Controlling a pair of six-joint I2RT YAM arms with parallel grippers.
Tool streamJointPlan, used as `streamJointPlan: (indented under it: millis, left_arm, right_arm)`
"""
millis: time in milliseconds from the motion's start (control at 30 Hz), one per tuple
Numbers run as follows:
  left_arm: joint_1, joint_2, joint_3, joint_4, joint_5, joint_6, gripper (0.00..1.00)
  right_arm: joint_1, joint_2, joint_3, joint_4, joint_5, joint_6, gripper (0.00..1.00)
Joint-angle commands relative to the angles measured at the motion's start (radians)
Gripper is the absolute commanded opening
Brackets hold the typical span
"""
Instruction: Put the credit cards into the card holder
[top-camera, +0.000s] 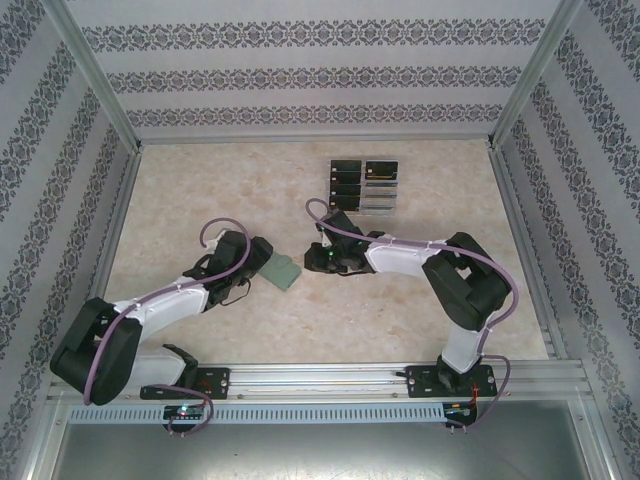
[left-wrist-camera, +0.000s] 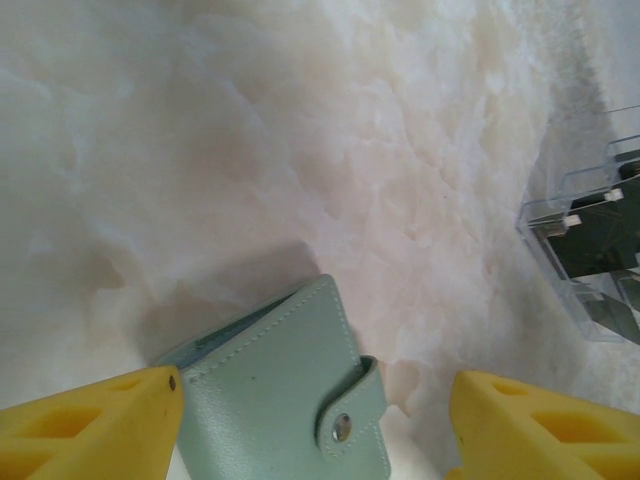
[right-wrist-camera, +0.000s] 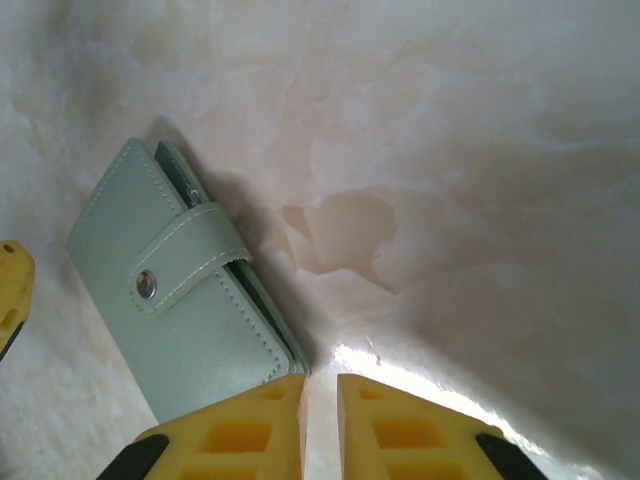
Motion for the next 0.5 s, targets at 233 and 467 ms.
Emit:
streamJointPlan:
  millis: [233,467]
  left_arm:
    - [-0.014,0.07,-0.021,0.071,0.012,-0.034,0.69]
    - [-0.024,0.126,-0.013,0.12,0.028,-0.048,0.67]
  right_arm:
    - [0.004,0.074,0.049,0.041,-0.041,0.01,0.14]
    - [0.012,0.09,0.058,0.046,-0.047,0.016,0.14]
